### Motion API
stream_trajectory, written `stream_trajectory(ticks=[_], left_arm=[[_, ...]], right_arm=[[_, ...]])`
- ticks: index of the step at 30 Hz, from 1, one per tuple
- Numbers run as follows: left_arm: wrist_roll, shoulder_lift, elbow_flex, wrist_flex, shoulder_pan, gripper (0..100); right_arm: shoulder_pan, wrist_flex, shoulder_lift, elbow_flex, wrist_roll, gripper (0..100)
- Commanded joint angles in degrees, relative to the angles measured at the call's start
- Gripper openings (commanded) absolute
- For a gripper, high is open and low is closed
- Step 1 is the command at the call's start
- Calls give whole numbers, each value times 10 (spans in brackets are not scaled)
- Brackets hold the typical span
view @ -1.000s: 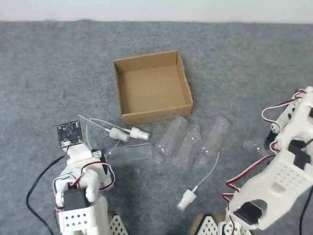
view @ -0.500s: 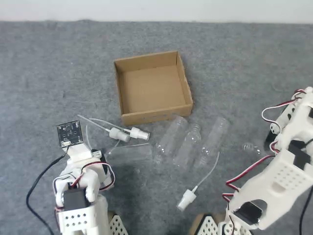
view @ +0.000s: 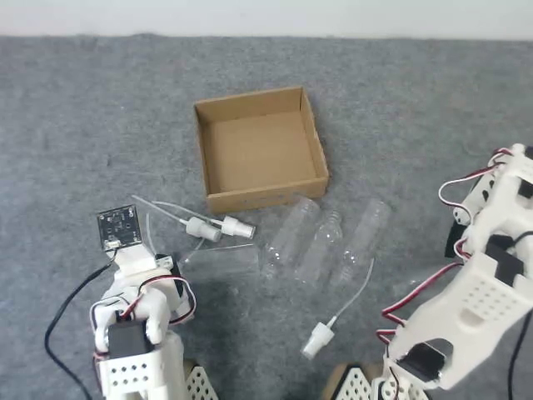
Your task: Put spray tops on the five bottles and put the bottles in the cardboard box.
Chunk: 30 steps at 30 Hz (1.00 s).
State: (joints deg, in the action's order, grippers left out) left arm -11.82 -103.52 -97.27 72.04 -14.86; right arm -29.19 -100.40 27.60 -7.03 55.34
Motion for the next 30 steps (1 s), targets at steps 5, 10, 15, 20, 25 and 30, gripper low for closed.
stream_trajectory(ticks=[5,10,15,20,25,30], left_arm=[[4,-11,7,3,-1,12],[4,-11,7,3,-1,12],[4,-11,7,3,-1,12],[4,-11,7,3,-1,12],[4,-11,7,3,-1,12],[4,-11,7,3,-1,12]], right_arm=[[15,-24,-126,-26,-10,236],[16,-25,-218,-17,-11,235],[33,-25,-269,0,-11,235],[57,-25,-291,32,-11,235],[68,-25,-310,44,-11,235],[63,-25,-323,44,-108,235]])
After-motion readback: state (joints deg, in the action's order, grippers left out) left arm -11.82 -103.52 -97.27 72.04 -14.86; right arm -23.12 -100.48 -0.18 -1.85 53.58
